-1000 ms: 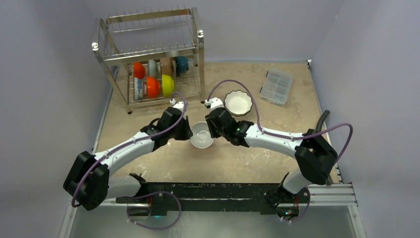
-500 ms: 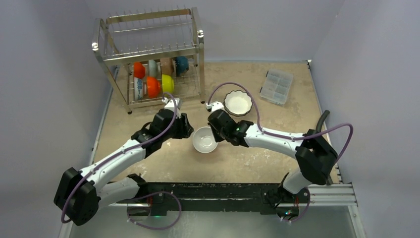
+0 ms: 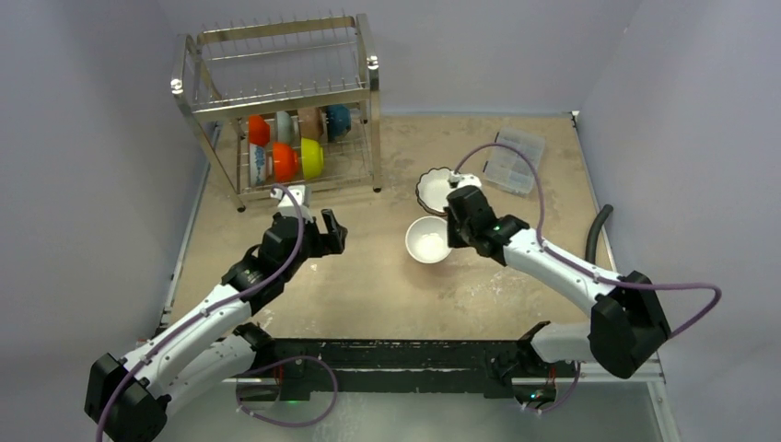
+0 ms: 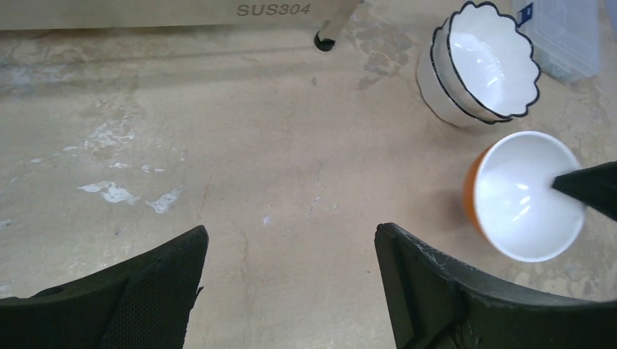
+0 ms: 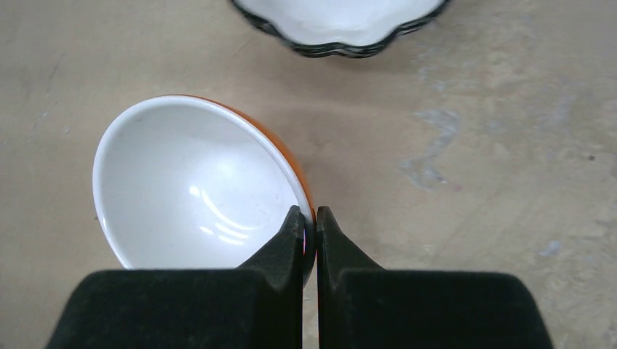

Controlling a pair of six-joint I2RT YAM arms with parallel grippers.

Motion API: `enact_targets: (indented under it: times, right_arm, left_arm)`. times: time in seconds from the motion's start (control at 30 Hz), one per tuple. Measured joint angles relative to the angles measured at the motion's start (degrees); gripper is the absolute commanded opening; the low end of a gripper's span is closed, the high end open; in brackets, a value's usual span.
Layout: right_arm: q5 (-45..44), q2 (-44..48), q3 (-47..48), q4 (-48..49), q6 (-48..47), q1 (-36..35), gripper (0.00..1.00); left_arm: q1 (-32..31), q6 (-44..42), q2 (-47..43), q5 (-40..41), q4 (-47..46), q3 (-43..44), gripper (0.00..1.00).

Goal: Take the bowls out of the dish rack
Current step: Place the bowl at the center of the board.

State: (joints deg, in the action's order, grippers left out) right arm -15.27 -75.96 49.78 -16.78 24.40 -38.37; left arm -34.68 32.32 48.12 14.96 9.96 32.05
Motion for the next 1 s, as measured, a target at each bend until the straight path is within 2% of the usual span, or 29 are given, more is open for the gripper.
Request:
enact_targets:
  times: [0.47,0.6,0.77,0.93,1.0]
  right_arm:
    - [7.74,4.04,-4.39,0.35,-1.49,27.78,0.00]
    - [10.14,3.32,-5.14,1.29,-0.74,34.45,0.00]
    - [13.40,0.04,-5.46,3.87,1.01,39.41,0.00]
    - [14.95,-3.50,-5.46,5.33,1.77,41.53,0.11]
    - [15.06,-4.42,-5.46,5.73,1.99,41.75,0.19]
  left_arm:
    - [0.00,-0.04,-1.05,5.42,-3.06,-4.72,0.85]
    - [0.00,-0.09,-1.14,5.88,-3.58,-5.35,0.85]
    - [0.00,-0.28,-1.49,6.05,-4.39,-5.84,0.85]
    - [0.00,-0.46,-2.14,6.23,-5.62,-6.58,0.85]
    - [0.00,-0.46,-2.12,6.32,-5.62,-6.67,0.85]
